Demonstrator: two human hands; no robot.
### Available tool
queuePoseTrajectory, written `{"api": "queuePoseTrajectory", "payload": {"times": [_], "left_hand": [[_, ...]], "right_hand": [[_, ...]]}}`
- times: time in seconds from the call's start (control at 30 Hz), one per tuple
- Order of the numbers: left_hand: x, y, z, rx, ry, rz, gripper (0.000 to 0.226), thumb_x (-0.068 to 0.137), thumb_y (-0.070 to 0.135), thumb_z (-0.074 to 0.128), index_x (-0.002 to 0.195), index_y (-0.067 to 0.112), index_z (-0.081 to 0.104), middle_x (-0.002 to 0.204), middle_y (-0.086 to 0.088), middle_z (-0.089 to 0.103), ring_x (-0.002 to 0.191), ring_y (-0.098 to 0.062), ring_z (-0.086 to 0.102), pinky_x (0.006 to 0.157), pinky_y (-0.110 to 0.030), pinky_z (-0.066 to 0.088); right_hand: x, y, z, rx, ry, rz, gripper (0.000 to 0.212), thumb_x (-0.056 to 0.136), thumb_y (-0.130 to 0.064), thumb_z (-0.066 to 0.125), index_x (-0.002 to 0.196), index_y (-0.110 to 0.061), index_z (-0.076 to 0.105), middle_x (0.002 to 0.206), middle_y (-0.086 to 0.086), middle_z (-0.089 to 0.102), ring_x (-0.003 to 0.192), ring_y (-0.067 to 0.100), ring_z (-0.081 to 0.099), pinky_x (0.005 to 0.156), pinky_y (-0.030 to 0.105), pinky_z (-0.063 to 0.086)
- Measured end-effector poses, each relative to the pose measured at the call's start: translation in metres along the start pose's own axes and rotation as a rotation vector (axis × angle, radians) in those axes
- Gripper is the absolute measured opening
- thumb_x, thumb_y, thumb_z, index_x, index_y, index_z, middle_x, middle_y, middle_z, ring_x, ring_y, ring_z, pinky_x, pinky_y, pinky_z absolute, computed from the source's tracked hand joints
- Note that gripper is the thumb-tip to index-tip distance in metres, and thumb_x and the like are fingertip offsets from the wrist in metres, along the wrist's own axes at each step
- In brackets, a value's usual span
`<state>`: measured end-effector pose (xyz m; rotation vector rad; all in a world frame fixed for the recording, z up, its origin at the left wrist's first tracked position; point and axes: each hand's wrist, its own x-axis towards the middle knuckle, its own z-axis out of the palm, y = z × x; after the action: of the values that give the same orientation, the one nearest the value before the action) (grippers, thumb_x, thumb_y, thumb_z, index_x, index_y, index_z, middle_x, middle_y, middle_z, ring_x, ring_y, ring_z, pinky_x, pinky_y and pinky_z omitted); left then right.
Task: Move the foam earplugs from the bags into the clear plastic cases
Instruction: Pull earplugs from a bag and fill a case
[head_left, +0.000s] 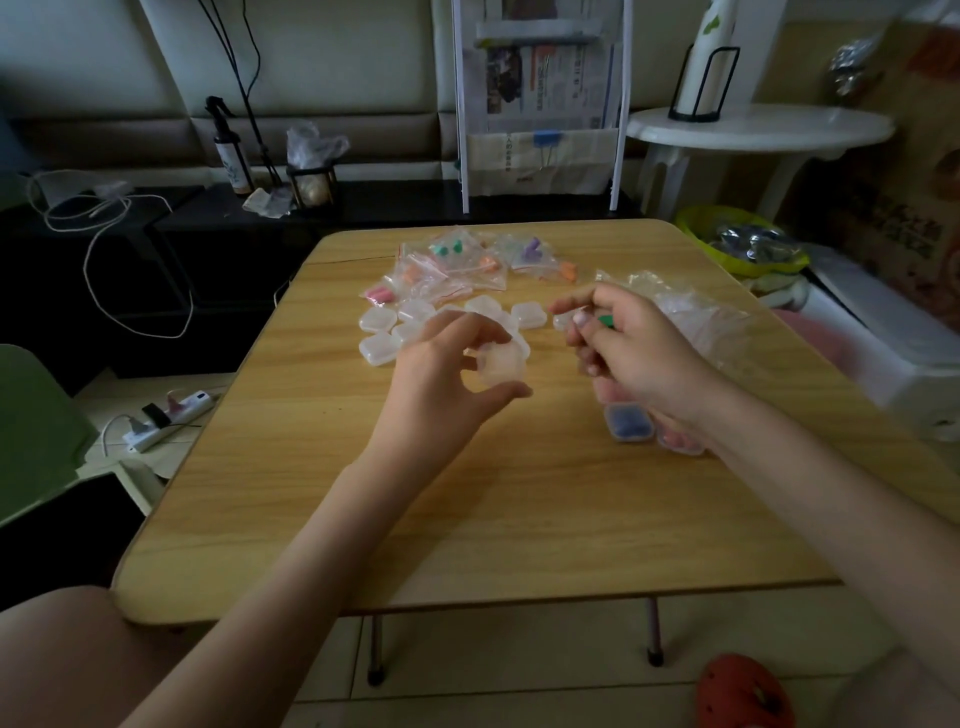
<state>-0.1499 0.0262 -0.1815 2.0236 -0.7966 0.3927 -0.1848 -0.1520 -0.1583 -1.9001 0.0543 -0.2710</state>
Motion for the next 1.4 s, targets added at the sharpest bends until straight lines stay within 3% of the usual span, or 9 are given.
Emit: {"api": "queuePoseTrajectory", "payload": {"times": [0.27,0.4,0.63,0.8,0.93,1.07,1.17,1.23,1.4], "left_hand": [[-0.002,0.002,0.002,0.049,-0.015,0.093,0.046,0.066,0.004,0.079,0.109,0.013,0.064,0.108,0.001,0.060,0.093,-0.008,0.059,0.082,-0.018,0.051],[-0.004,0.004,0.004,0.045,0.013,0.070,0.056,0.069,0.003,0.078,0.117,0.009,0.050,0.109,0.002,0.058,0.095,-0.006,0.057,0.081,-0.012,0.049],[-0.007,0.009,0.004,-0.156,0.109,0.021,0.043,0.071,0.011,0.082,0.104,0.010,0.055,0.099,0.006,0.064,0.096,-0.004,0.064,0.082,-0.016,0.053],[-0.007,0.010,0.006,-0.180,0.096,0.006,0.031,0.071,0.008,0.081,0.097,0.004,0.064,0.097,0.011,0.066,0.094,0.004,0.064,0.083,-0.011,0.050],[-0.006,0.007,0.004,-0.203,0.085,-0.037,0.033,0.069,0.009,0.082,0.098,0.003,0.066,0.098,0.001,0.071,0.093,-0.003,0.068,0.085,-0.018,0.053],[-0.005,0.009,-0.001,-0.281,-0.003,-0.101,0.034,0.071,-0.001,0.077,0.101,0.008,0.064,0.098,0.002,0.070,0.095,-0.003,0.067,0.087,-0.017,0.051],[-0.002,0.014,-0.007,-0.559,-0.155,-0.253,0.037,0.078,-0.010,0.067,0.110,0.008,0.060,0.100,-0.006,0.072,0.097,-0.012,0.068,0.087,-0.024,0.053],[-0.002,0.015,-0.009,-0.702,-0.298,-0.301,0.041,0.082,-0.008,0.062,0.118,0.012,0.054,0.100,-0.011,0.073,0.096,-0.024,0.069,0.086,-0.032,0.055],[-0.004,0.020,-0.005,-0.905,-0.446,-0.395,0.039,0.076,0.000,0.062,0.113,0.011,0.060,0.105,-0.016,0.070,0.099,-0.025,0.068,0.086,-0.030,0.054]], "right_hand": [[-0.012,-0.005,0.016,-0.424,-0.249,-0.164,0.039,0.085,-0.053,0.056,0.117,-0.031,0.048,0.078,-0.004,0.050,0.061,0.004,0.047,0.056,0.020,0.036],[-0.011,-0.005,0.016,-0.469,-0.177,-0.206,0.037,0.081,-0.047,0.066,0.109,-0.026,0.056,0.073,-0.001,0.045,0.061,0.010,0.042,0.054,0.022,0.031],[-0.010,-0.003,0.017,-0.327,-0.162,-0.214,0.052,0.089,-0.055,0.043,0.098,-0.010,0.068,0.086,0.014,0.066,0.079,0.025,0.060,0.071,0.040,0.045],[-0.009,0.000,0.018,-0.374,-0.173,-0.209,0.056,0.094,-0.048,0.030,0.083,0.000,0.057,0.064,0.004,0.048,0.056,0.009,0.042,0.058,0.027,0.033],[-0.008,0.001,0.018,-0.411,-0.153,-0.222,0.036,0.103,-0.031,0.029,0.076,-0.023,0.051,0.066,-0.001,0.048,0.054,0.000,0.044,0.054,0.014,0.034],[-0.007,0.000,0.009,-0.367,-0.123,-0.185,0.041,0.102,-0.038,0.029,0.089,-0.018,0.062,0.069,0.012,0.054,0.057,0.006,0.054,0.053,0.017,0.039],[-0.005,-0.001,0.003,-0.367,-0.033,-0.214,0.058,0.097,-0.046,0.031,0.084,-0.002,0.067,0.051,-0.010,0.053,0.052,0.001,0.055,0.059,0.020,0.041],[-0.002,-0.001,-0.002,-0.386,0.015,-0.242,0.065,0.095,-0.047,0.034,0.070,0.003,0.066,0.041,-0.011,0.055,0.045,0.017,0.055,0.059,0.027,0.044],[0.000,0.003,-0.005,-0.407,0.057,-0.223,0.060,0.097,-0.043,0.043,0.055,-0.004,0.061,0.051,0.018,0.059,0.045,0.025,0.055,0.051,0.013,0.038]]}}
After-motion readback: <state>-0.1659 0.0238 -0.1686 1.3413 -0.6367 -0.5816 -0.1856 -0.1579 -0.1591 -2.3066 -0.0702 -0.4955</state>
